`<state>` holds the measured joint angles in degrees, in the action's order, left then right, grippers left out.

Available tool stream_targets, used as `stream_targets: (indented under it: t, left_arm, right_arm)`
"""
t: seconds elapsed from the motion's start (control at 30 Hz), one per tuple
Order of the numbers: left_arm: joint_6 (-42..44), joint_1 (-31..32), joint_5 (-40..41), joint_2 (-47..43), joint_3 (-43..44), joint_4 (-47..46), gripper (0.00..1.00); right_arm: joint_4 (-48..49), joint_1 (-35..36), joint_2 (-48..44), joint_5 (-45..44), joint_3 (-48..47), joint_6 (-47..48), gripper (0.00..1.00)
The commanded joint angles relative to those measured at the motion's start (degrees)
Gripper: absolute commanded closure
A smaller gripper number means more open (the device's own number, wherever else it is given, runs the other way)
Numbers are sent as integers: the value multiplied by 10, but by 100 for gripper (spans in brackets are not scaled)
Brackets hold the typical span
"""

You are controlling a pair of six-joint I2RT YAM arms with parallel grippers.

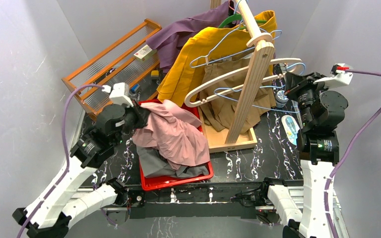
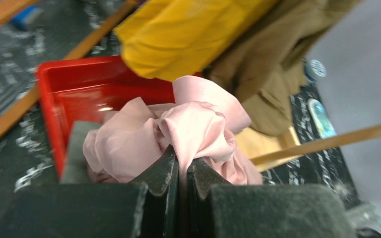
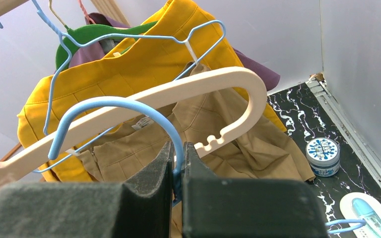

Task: Remove the skirt from the hanger
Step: Place the skirt in the bin.

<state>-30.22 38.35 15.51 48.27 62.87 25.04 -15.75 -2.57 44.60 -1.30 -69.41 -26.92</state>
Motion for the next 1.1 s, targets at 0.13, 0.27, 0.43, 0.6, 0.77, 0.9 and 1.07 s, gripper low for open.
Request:
stream_targets:
  t: [0.13, 0.27, 0.43, 0.6, 0.77, 0.9, 1.07]
  left_arm:
    - [23, -2, 180, -96, 13, 54, 100]
    - [6, -2, 128, -56, 7, 47, 100]
    - [-26, -2, -6, 26, -46, -13, 100]
    - [-48, -2, -188, 162, -81, -95, 100]
    - [-90, -4, -281, 273, -111, -147, 100]
    - [-143, -11, -283, 298, -199, -228, 100]
    - [-176, -24, -273, 331, -285, -271, 100]
  right_arm:
    - [40, 0, -8, 19, 4, -2, 100]
    - [37, 0, -5, 28, 1, -7, 100]
    - [25, 0, -3, 43, -24, -10, 100]
    - [33, -1, -16, 40, -24, -9, 100]
    - [29, 0, -18, 42, -25, -7, 100]
    - [29, 0, -21, 41, -19, -5, 100]
    - [24, -1, -22, 37, -19, 4, 100]
